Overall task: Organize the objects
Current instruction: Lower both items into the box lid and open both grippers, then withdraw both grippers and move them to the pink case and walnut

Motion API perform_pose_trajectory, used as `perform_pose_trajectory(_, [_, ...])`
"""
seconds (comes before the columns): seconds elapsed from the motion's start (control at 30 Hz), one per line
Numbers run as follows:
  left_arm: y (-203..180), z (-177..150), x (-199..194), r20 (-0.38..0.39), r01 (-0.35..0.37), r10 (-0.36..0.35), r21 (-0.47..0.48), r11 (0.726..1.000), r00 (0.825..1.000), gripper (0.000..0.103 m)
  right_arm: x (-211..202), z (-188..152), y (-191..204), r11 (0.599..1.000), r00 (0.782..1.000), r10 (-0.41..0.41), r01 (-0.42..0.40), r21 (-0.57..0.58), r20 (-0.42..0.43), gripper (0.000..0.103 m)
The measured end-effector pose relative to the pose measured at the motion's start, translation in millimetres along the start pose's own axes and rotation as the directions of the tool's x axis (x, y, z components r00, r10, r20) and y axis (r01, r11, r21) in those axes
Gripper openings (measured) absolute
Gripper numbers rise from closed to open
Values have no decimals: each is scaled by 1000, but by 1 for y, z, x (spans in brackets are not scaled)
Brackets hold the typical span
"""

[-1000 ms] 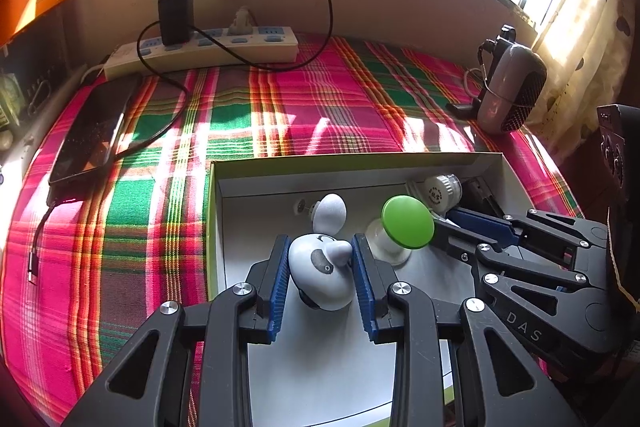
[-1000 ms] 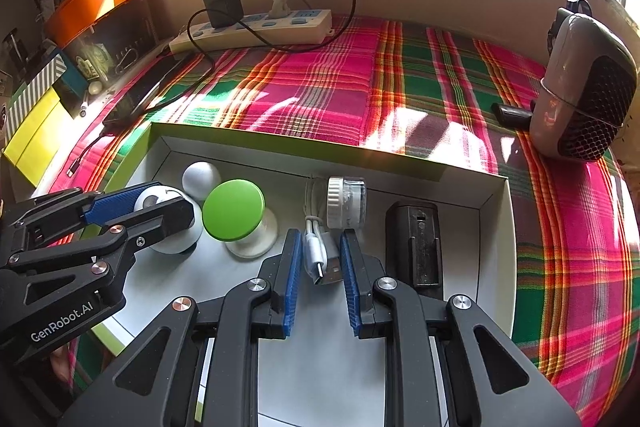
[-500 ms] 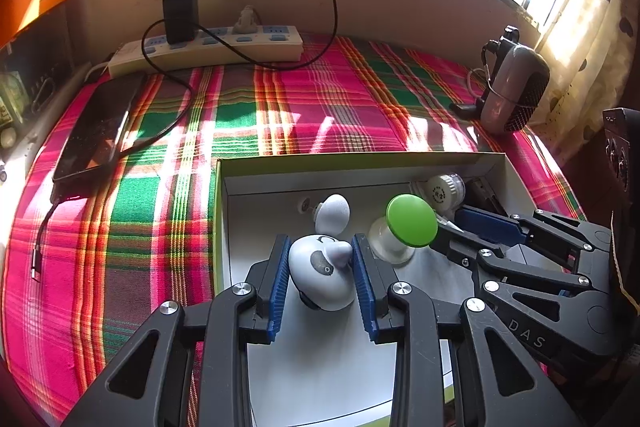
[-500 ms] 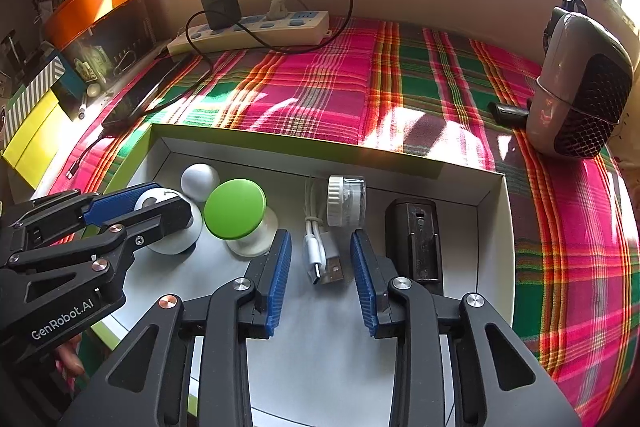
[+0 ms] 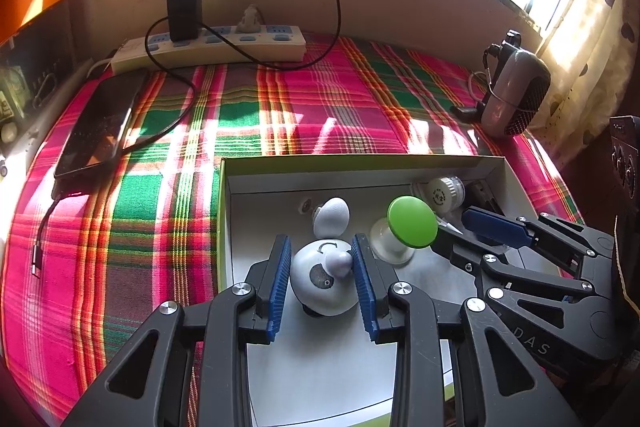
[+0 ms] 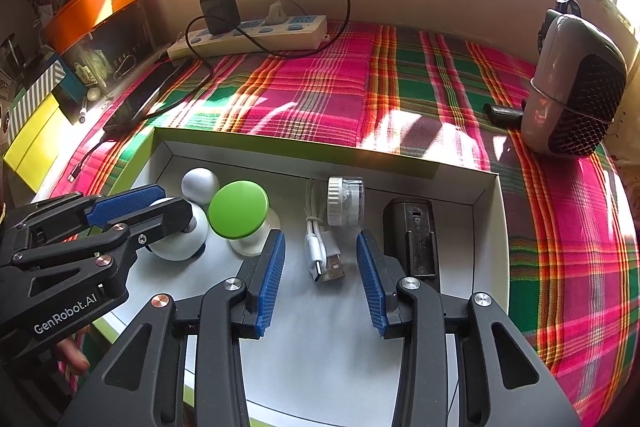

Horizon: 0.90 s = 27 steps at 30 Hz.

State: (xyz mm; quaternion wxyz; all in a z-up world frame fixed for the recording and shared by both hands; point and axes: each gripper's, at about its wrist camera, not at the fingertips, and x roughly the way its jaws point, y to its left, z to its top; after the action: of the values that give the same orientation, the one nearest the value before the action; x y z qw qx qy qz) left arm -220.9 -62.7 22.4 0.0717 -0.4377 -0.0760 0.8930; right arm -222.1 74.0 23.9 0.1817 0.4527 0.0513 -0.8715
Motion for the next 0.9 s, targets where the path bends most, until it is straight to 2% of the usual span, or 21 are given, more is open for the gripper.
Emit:
perform_pose_trajectory(0.13, [1, -1, -3, 3, 1, -1, -10, 1000, 1000, 30, -2, -1, 0, 1000, 1000, -5, 5, 2, 3, 39])
perform_pose_trajectory(0.27, [3, -1, -6, 8, -1, 1, -21, 1000, 1000, 31, -3, -1, 1, 1000, 1000, -4, 4, 2, 6, 47])
perform_pose_trajectory(0.9, [3, -14, -47, 76, -9, 11, -28, 1000, 997, 32, -36, -15, 1, 1000, 998, -18, 16, 23, 57, 47])
